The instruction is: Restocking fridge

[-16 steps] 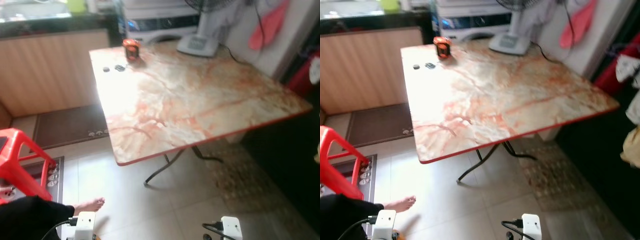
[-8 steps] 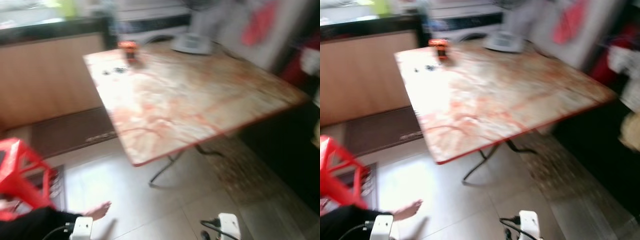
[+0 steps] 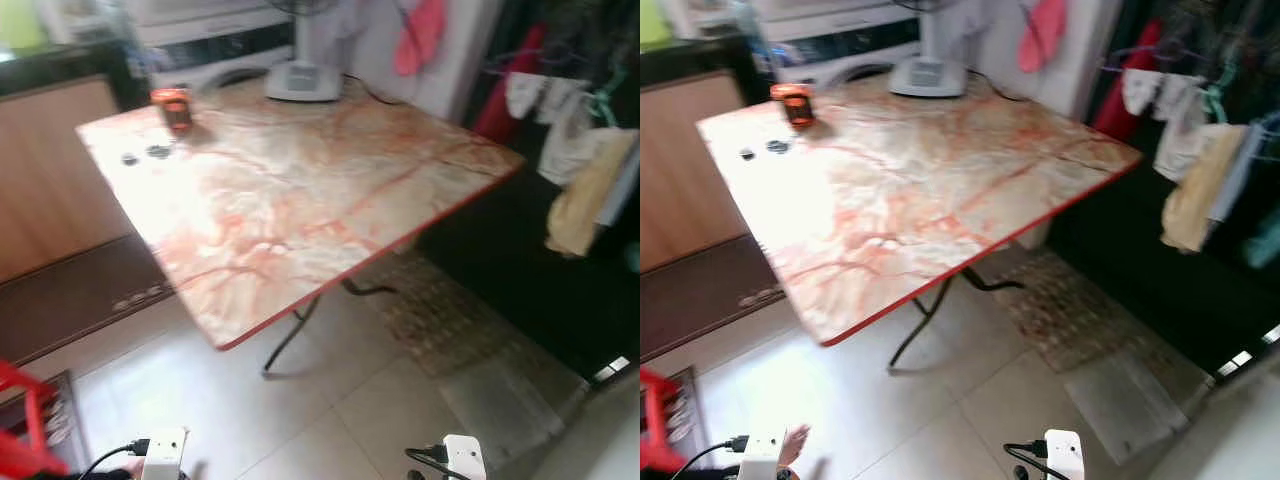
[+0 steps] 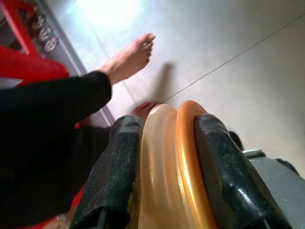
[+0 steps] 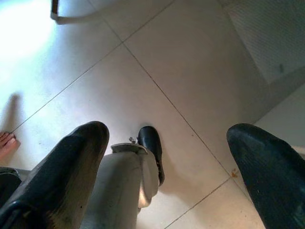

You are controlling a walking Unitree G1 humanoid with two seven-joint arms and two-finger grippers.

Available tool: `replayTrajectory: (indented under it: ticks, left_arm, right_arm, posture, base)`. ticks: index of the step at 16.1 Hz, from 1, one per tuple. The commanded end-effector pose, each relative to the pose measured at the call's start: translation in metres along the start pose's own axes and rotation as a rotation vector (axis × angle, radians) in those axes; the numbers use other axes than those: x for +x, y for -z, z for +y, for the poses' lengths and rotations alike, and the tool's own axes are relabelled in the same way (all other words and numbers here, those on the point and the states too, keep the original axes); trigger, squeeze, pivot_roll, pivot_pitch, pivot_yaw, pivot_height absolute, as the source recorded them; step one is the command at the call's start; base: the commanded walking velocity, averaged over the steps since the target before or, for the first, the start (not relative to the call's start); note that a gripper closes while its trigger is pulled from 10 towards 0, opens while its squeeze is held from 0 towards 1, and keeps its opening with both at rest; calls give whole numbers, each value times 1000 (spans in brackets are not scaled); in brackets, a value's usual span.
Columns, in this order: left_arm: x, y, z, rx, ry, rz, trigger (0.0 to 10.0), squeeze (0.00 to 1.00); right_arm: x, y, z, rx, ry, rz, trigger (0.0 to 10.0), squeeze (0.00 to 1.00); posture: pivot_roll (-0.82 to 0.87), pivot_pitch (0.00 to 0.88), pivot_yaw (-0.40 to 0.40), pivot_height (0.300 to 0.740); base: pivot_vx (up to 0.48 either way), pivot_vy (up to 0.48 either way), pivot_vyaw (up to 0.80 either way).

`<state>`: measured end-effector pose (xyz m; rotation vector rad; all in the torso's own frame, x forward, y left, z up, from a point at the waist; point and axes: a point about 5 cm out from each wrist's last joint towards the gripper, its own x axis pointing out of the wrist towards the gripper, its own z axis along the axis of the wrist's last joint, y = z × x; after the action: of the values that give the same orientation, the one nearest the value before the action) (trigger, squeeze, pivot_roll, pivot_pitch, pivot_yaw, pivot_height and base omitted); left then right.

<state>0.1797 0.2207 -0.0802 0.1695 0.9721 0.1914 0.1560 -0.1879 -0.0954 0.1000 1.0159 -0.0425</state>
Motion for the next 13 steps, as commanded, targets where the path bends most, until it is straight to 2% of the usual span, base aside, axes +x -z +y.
replayTrajectory:
  ticks: [1,13]
  left_arm:
    - [-1,3,-12,-2,57,9,10000,0]
    - [-2,8,-16,39,108,34,10000,0]
  right_arm:
    - [1,-1,2,11,0,2,10000,0]
    - [1,1,4,15,-4,5,10000,0]
  posture:
    - [-104,13,1,740]
    - [-98,0,2,740]
  base:
    - [0,0,-800]
    - [0,0,-792]
